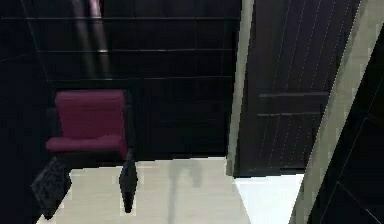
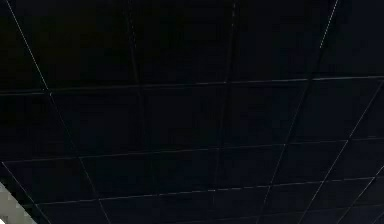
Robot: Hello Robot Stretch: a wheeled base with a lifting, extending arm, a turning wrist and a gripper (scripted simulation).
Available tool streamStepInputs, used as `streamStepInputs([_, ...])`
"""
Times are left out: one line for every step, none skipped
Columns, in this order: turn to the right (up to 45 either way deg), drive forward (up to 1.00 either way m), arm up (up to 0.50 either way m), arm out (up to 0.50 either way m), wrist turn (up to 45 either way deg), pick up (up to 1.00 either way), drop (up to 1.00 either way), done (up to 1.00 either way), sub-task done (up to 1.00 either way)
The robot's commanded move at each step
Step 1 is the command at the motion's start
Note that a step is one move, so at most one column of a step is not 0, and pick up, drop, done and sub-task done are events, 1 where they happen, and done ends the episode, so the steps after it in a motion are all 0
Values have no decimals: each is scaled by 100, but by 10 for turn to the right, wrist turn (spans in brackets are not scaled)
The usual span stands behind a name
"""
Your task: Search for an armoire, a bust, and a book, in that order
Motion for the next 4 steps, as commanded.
streamStepInputs([0,85,0,0,0,0,0,0,0])
streamStepInputs([450,0,0,0,0,0,0,0,0])
streamStepInputs([390,0,0,0,0,0,0,0,0])
streamStepInputs([0,30,0,0,0,0,0,0,0])
